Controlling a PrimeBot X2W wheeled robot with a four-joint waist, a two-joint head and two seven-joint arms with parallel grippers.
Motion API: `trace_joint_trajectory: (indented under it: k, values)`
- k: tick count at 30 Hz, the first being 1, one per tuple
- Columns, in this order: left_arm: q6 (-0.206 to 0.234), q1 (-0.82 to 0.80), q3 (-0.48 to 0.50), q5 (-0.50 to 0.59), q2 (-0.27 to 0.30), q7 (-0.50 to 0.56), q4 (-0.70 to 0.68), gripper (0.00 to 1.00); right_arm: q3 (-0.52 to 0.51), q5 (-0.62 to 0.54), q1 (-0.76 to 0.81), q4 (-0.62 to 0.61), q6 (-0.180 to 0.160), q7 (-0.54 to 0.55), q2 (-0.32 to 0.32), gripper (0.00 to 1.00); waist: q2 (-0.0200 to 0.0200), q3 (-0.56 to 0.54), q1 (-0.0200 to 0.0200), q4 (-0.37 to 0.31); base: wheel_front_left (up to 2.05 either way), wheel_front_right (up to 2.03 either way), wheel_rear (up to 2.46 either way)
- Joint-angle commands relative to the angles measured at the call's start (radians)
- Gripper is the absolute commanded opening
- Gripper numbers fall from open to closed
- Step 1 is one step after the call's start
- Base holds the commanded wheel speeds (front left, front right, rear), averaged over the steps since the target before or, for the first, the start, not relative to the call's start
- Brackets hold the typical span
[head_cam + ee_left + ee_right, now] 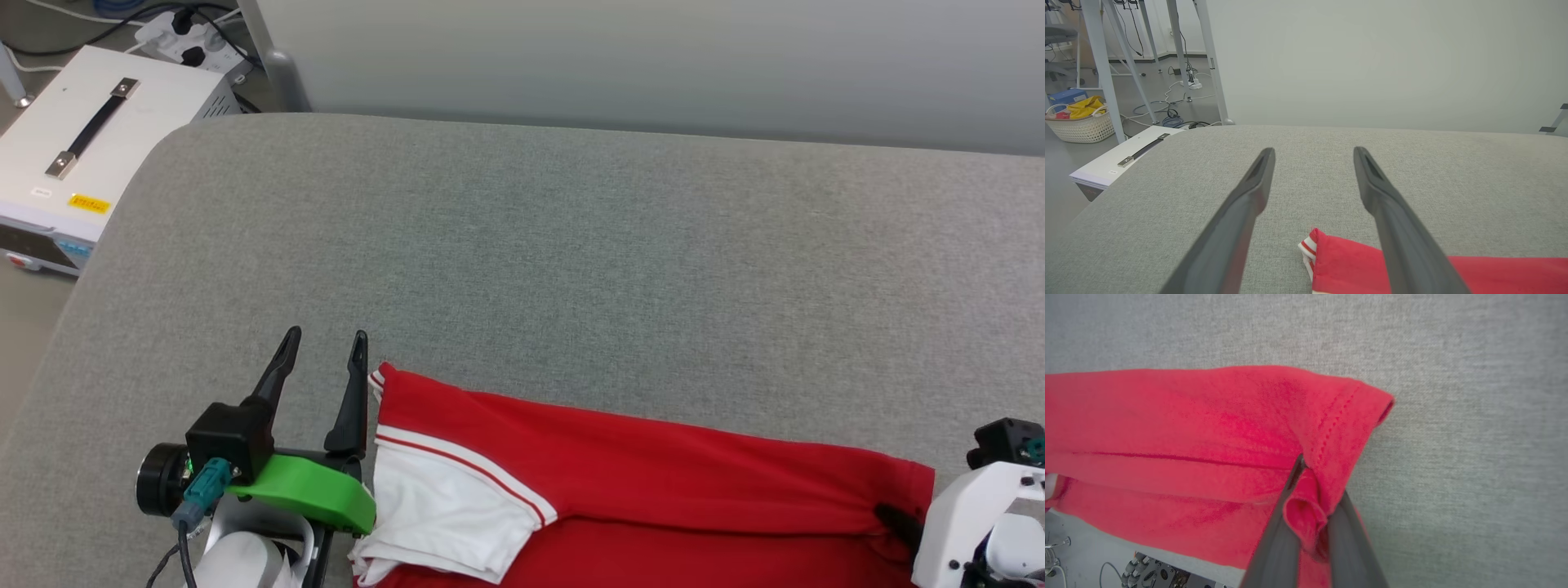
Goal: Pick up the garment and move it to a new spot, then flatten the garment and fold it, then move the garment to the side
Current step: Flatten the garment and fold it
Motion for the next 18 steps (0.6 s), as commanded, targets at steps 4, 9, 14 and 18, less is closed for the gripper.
trace_joint_trajectory:
  k: [4,9,14,18]
  values:
    - [0.013,0.019,-0.002,0.015,0.01,-0.001,-0.004,1.0,-0.068,-0.025,-0.026,0.005,-0.001,0.001,-0.029,0.0,0.0,-0.032,0.0,-0.031,0.0,0.0,0.0]
    - [0.02,0.029,-0.01,0.014,0.008,0.004,-0.01,1.0,-0.179,-0.048,-0.007,0.011,-0.001,0.019,-0.046,0.0,0.0,-0.047,0.0,-0.044,0.0,0.0,0.0]
    - [0.023,0.037,-0.017,0.012,0.004,0.004,-0.007,1.0,-0.286,-0.06,0.009,-0.003,-0.001,0.063,-0.036,0.0,0.0,-0.057,0.0,-0.055,0.0,0.0,0.0]
    - [0.026,0.04,-0.021,0.009,0.001,0.006,-0.005,1.0,-0.337,0.043,-0.019,-0.01,-0.001,0.161,0.038,0.0,0.0,-0.062,0.0,-0.062,0.0,0.0,0.0]
